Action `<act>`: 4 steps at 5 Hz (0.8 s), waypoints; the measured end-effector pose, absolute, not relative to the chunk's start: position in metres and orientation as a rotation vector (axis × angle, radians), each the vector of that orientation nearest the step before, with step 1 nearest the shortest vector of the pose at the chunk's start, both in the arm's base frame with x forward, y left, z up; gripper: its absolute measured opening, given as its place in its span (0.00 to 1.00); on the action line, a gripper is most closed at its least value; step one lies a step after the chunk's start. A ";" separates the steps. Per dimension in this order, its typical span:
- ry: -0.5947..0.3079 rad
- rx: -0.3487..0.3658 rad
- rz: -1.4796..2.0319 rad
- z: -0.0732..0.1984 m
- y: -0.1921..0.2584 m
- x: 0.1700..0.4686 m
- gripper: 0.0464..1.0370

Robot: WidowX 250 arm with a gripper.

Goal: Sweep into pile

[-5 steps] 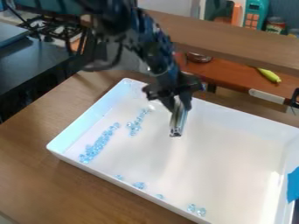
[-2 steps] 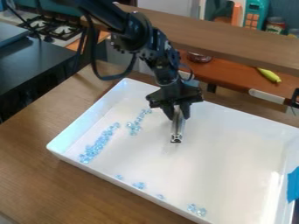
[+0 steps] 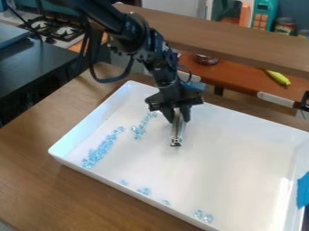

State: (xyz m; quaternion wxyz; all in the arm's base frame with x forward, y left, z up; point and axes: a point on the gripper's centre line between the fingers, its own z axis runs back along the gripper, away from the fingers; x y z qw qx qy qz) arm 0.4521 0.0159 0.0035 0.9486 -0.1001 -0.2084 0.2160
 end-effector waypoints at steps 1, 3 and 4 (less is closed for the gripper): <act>-0.439 -0.164 0.474 0.001 0.039 0.448 0.33; -0.451 -0.010 0.524 0.001 0.083 0.422 0.33; -0.449 0.099 0.532 0.015 0.104 0.406 0.33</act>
